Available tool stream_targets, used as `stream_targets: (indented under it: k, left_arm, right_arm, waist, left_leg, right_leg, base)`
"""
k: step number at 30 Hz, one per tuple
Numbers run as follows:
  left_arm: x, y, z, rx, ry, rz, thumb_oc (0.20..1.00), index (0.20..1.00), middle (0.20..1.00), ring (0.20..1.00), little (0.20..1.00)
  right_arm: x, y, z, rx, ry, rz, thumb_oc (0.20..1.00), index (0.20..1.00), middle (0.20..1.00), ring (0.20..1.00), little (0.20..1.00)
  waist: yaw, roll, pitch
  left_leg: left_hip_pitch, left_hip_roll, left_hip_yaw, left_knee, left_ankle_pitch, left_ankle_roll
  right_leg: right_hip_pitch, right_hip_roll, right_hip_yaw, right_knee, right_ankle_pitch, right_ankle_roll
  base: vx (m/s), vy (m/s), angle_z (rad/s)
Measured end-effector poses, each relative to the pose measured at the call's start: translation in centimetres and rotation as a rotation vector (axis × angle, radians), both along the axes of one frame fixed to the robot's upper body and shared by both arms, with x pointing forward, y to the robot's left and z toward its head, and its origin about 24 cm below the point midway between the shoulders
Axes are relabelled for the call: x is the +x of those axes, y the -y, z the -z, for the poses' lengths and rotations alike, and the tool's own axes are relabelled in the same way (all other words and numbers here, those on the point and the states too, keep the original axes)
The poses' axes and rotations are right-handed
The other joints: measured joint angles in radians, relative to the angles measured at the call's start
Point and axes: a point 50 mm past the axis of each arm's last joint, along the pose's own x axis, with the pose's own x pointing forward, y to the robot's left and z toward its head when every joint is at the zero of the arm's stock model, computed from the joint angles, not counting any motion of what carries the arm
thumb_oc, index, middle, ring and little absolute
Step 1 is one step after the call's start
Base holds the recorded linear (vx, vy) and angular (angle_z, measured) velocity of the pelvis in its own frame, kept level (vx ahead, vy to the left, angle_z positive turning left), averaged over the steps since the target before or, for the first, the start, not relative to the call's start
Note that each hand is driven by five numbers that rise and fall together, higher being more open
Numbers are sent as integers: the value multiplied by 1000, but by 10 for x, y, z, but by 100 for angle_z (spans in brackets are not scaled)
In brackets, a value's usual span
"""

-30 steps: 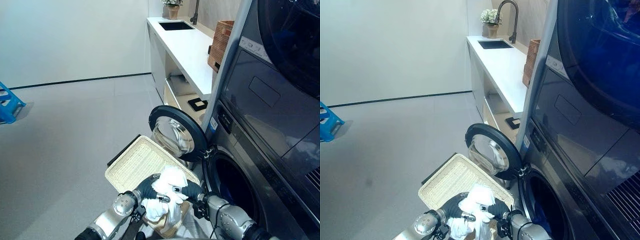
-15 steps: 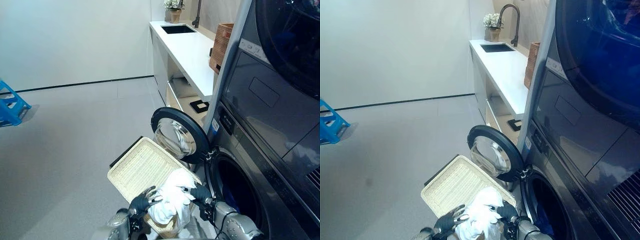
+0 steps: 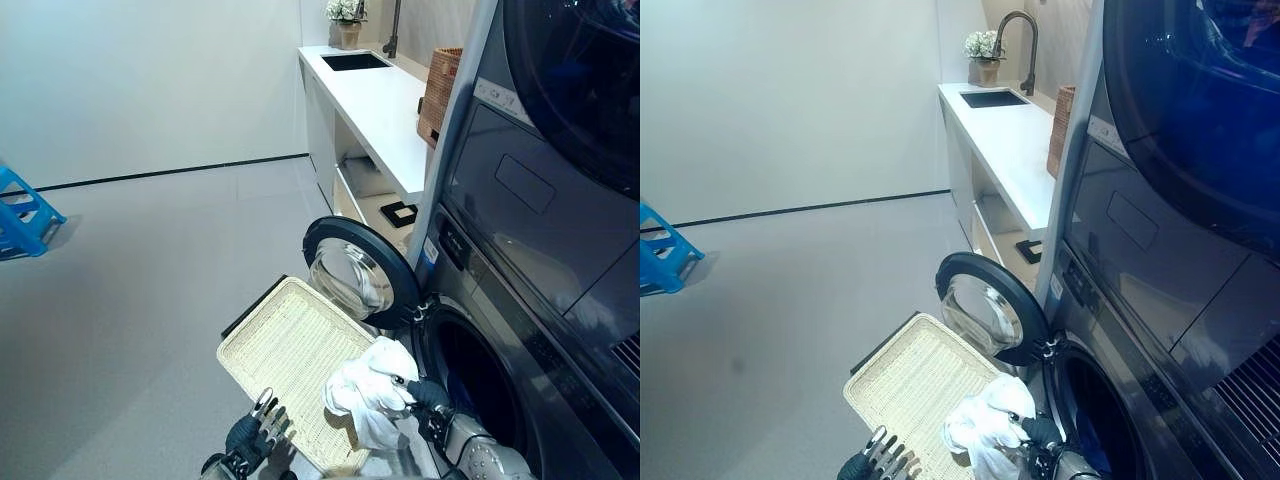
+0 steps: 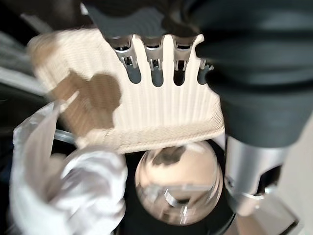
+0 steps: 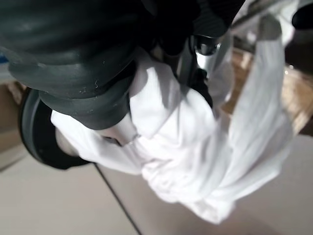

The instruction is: Put the clothes into the washing machine.

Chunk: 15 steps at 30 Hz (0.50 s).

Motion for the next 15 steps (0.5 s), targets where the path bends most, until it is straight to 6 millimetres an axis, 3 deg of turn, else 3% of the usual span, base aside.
stream_targets:
  k: [8,15]
  left_arm:
    - [-17,-35,10,599,-223,222,1000,1000,1000,1000,1000]
    - [-36,-51,23,825,-376,424,1000,1000,1000,1000,1000]
  right_arm:
    - [-14,10,14,-19,-81,73,200,200,200,200,200]
    - [-22,30,26,48,-140,238,200,200,200,200,200]
  waist:
    - [-2,6,4]
    - [-4,32,24]
  left_leg:
    - [-12,1,-1,0,-1,-1]
    - [-38,0,1,0,4,-3]
  right_leg:
    - [-12,-2,0,0,-1,-1]
    - [-41,-2,2,0,1,0]
  base:
    - [0,0,0]
    - [-58,13,-1]
